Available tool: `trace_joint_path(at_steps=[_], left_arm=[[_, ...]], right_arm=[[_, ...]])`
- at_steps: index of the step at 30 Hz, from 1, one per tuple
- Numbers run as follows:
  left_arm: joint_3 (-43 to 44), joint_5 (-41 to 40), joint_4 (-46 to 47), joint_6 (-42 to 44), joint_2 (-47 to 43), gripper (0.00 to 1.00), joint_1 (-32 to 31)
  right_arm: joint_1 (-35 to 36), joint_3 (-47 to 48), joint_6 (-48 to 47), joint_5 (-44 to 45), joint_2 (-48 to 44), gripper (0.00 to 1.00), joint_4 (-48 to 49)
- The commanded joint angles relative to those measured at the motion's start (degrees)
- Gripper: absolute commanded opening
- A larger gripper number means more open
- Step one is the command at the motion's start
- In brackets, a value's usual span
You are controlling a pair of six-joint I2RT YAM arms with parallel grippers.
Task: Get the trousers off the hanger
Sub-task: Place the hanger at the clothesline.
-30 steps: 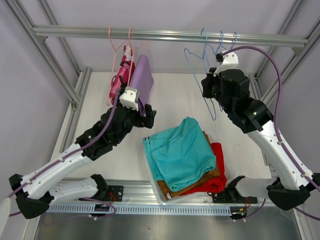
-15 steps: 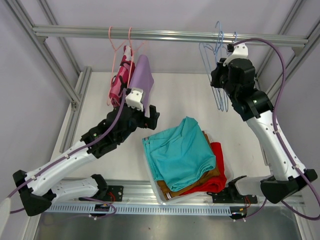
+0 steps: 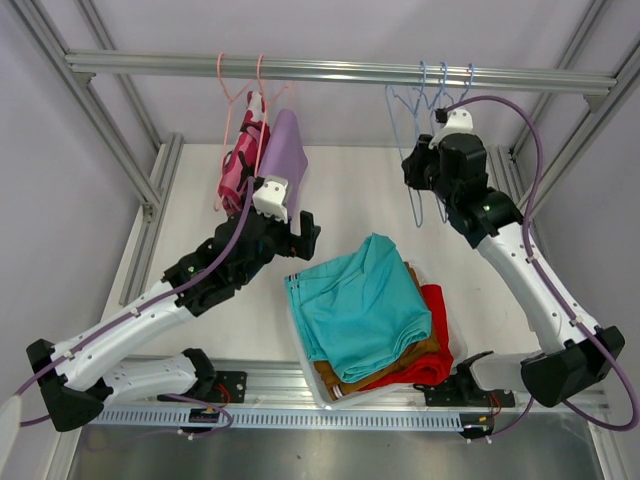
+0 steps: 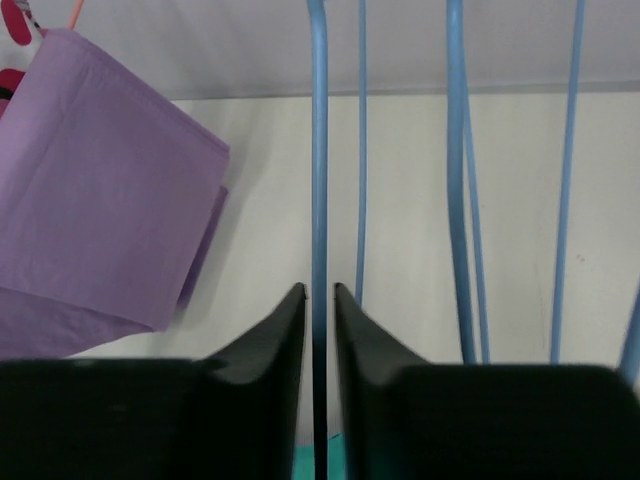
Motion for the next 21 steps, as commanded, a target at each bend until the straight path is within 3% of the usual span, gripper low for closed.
trace_joint_path(at_steps=[1, 4, 7, 11, 21], left_arm=[[0.51, 1.27, 0.81, 0.34, -0.67, 0.99, 0.44], [0.60, 1.45, 0.90, 0.43, -0.84, 0.99, 0.44], [0.60, 1.97, 0.99, 0.43, -1.02, 0.99, 0.44], [0.60, 2.33, 0.99, 0.43, -1.11, 0.99, 0.44], [0.60, 1.45, 1.08, 1.48, -2.34, 0.99, 0.44]], right_arm=[[-0.03, -2.44, 1.01, -2.15, -2.35, 0.28, 0.02], [-0.03, -4.72, 1.80, -2.94, -4.02, 0.40, 0.19], [0.14, -6.23, 2.51, -3.74, -5.52, 0.42, -0.16], [0.75, -7.54, 2.68, -3.04, -8.07, 0.53, -1.74], [4.71, -13.17, 2.94, 1.09, -17.90, 0.62, -5.61]])
